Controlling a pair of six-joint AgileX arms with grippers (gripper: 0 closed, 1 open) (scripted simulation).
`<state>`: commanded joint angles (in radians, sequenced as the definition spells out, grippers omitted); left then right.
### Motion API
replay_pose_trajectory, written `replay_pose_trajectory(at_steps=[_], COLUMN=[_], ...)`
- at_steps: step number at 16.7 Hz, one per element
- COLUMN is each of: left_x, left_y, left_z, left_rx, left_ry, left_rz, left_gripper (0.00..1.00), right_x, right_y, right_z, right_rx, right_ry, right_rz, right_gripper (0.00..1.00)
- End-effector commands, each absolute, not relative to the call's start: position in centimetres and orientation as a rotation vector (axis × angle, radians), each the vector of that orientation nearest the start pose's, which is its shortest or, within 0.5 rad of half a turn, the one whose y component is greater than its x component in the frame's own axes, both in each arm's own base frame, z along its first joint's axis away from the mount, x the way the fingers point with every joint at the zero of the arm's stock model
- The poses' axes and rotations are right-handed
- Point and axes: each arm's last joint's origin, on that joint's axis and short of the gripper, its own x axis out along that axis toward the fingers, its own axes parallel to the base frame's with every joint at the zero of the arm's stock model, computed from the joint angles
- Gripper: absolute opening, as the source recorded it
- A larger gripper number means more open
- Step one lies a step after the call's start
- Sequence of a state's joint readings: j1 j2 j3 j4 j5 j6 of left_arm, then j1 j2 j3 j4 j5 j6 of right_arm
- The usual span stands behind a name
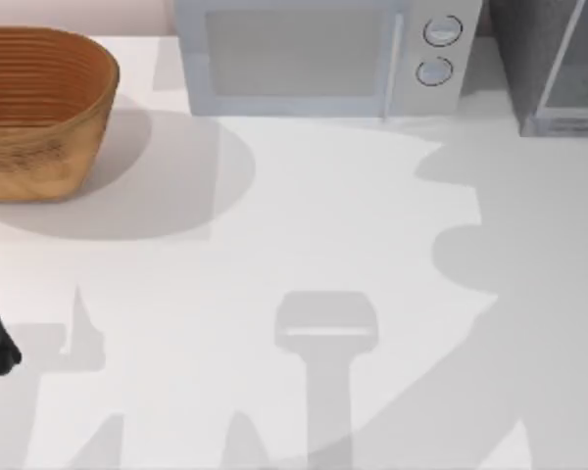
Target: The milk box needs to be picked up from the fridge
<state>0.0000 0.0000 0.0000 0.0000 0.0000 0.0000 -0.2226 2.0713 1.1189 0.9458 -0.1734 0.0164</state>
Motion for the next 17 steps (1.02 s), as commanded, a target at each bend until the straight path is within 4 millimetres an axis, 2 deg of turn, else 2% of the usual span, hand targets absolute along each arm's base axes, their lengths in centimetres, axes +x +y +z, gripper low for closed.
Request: replay_pose_trajectory(at_steps=[4,7,13,17], left_x=[10.6,10.6,10.6,10.6], left_y=[-0.1,-0.1,-0.1,-0.1], left_z=[16.0,16.0,16.0,16.0], left_rx=[0.0,0.0,0.0,0.0], left_ry=[0.0,0.0,0.0,0.0], left_rz=[0.0,0.0,0.0,0.0], left_gripper=[1.0,1.0,1.0,1.0], right_x=[38.3,36.0,35.8,34.7], right_y=[-8.5,-8.3,-8.1,-7.3], right_z=[15.8,16.4,16.4,18.2], right_rx=[0.01,0.004,0.005,-0.003], right_ry=[0.036,0.009,0.009,-0.004], right_rz=[-0.02,-0.013,-0.008,-0.006], right_gripper=[0.0,0.0,0.0,0.0])
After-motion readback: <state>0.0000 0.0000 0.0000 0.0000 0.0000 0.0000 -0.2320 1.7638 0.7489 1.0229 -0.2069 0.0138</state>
